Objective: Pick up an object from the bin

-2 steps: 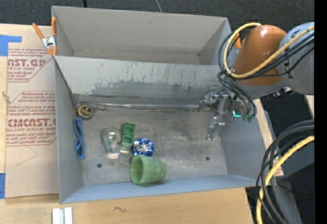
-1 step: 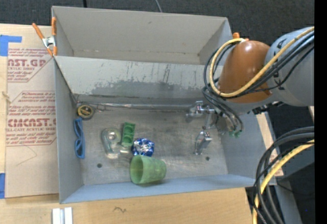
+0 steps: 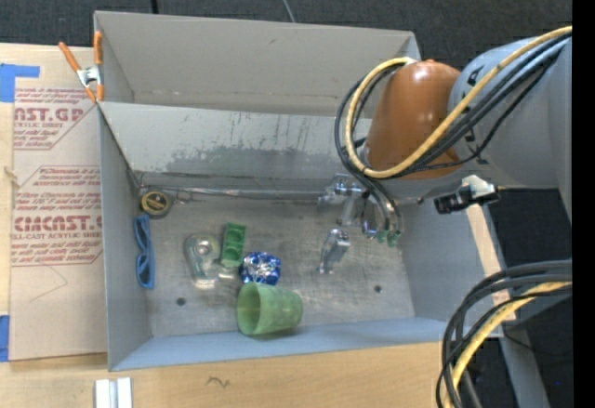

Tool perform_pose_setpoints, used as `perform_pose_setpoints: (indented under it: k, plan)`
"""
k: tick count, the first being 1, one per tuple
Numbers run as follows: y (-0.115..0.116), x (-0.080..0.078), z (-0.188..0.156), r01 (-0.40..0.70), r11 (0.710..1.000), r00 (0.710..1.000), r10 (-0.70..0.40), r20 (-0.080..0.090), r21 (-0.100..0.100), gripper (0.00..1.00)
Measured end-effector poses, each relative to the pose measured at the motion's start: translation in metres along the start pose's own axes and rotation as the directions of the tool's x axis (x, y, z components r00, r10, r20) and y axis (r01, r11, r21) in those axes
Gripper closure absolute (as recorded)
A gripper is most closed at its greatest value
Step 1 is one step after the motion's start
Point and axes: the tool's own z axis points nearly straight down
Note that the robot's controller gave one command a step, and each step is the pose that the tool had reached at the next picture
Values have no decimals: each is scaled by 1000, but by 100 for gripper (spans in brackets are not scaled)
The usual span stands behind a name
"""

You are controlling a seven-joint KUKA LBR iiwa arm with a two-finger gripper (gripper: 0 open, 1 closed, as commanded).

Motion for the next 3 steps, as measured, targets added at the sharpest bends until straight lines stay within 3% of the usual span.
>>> perform_pose_setpoints:
  k: [1, 2, 3]
  plan:
    - [45, 4, 35, 0, 1000, 1000, 0, -5, 1, 0]
    - [100, 50, 52, 218, 976, 974, -218, 60, 1, 0]
    - [83, -2, 81, 278, 961, 961, -278, -4, -1, 0]
